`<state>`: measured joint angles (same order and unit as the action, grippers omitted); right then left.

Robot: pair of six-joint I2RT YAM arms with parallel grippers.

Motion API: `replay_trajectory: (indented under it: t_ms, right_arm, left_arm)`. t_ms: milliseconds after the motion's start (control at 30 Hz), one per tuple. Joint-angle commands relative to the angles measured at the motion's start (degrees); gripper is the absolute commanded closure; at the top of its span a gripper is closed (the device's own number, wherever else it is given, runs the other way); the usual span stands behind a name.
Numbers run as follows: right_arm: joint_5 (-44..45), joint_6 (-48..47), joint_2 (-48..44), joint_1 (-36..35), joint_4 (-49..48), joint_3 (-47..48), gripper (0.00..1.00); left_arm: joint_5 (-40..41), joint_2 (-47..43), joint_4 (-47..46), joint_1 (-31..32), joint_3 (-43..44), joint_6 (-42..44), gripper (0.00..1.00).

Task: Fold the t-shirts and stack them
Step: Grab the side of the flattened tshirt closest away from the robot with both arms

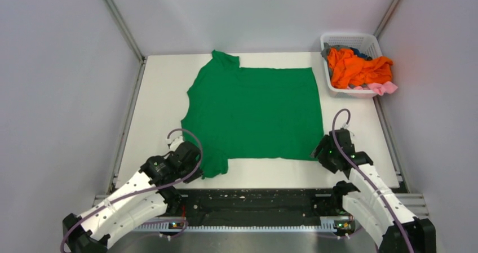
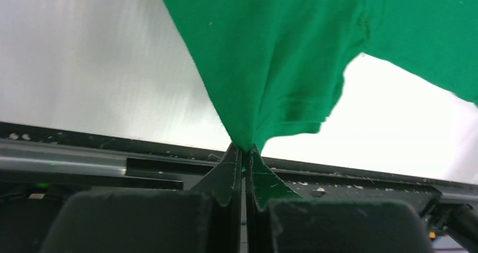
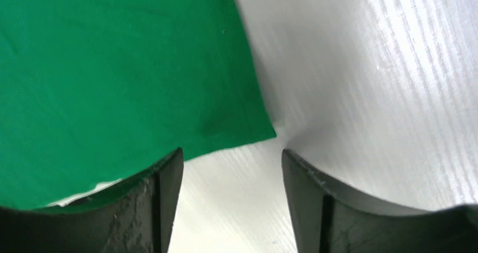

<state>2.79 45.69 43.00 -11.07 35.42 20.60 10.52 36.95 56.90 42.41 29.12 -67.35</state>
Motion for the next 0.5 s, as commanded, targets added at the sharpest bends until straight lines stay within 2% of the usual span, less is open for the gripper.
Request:
replay_trajectory:
  t_ms: [0,300,467]
  right_arm:
    - [0.9,1.6,2.0,-0.2,-3.0,-1.7,0.38]
    - [4.6,0.2,6.4,-0.1,-7.8,-0.9,0.69]
    - [4.3,-1.6,9.1,-0.2,-9.5,0.7,0.91]
  left_arm:
    - [-3.0,0.1,-7.5,0.1,0.6,2.3,1.00]
    - [-2.4,2.0,-16.9,0.0,2.0,5.1,1.00]
    - [1.6,5.9,-19.5,-0.1,6.5,7.7,1.00]
